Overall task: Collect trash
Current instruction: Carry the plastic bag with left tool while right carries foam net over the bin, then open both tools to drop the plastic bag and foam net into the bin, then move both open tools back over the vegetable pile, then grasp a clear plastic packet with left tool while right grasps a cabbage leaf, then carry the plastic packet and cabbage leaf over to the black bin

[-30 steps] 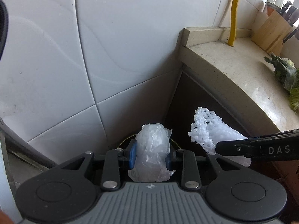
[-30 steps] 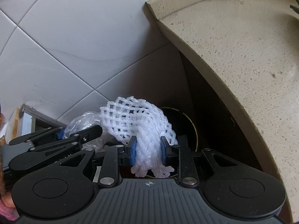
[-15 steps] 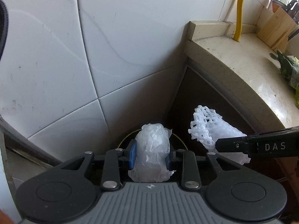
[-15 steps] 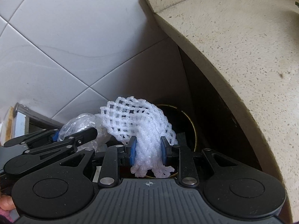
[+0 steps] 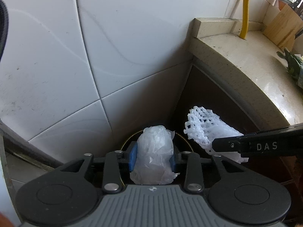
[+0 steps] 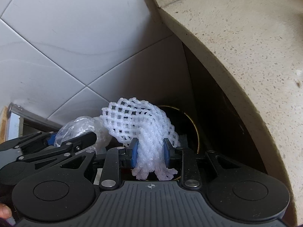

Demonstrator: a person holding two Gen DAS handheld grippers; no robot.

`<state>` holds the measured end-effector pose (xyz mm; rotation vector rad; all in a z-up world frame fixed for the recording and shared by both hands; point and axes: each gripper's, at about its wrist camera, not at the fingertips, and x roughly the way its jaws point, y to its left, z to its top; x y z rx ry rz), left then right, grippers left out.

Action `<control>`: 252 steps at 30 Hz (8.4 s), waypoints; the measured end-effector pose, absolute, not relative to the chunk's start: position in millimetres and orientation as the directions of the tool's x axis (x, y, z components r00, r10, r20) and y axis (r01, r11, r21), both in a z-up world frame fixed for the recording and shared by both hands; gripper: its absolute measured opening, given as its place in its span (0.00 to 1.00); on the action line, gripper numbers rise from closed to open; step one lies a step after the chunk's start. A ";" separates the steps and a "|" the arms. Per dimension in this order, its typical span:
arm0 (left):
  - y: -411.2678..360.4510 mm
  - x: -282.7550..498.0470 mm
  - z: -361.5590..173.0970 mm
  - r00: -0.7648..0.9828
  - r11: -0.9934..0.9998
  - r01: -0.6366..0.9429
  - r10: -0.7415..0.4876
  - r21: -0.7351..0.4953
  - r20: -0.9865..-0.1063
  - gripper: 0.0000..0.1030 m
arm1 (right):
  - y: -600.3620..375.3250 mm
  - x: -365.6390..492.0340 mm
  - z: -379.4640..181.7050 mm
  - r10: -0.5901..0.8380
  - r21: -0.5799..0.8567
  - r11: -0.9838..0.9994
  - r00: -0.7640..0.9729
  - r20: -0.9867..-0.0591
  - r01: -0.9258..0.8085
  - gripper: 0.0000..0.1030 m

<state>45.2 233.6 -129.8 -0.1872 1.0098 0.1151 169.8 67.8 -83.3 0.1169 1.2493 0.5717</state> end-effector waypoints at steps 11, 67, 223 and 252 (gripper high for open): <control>232.1 65.7 -140.1 0.497 0.980 -0.183 0.020 -0.082 -0.868 0.36 | 98.9 192.9 -115.9 0.425 0.348 0.865 0.160 -0.891 -0.361 0.35; 258.1 79.2 -178.7 0.326 0.937 -0.341 0.047 -0.072 -0.944 0.47 | 100.3 202.0 -164.8 0.369 0.278 0.819 0.090 -0.925 -0.501 0.63; -141.4 251.1 -71.7 0.298 0.666 0.545 -0.722 -0.509 -0.625 0.03 | -371.4 105.5 -55.0 0.340 0.555 0.815 0.641 -0.689 0.164 0.22; -18.2 209.0 -25.6 0.543 0.746 0.328 -0.651 -0.580 -0.531 0.03 | -424.5 95.7 -68.7 0.529 0.936 0.343 0.807 -0.263 0.080 0.17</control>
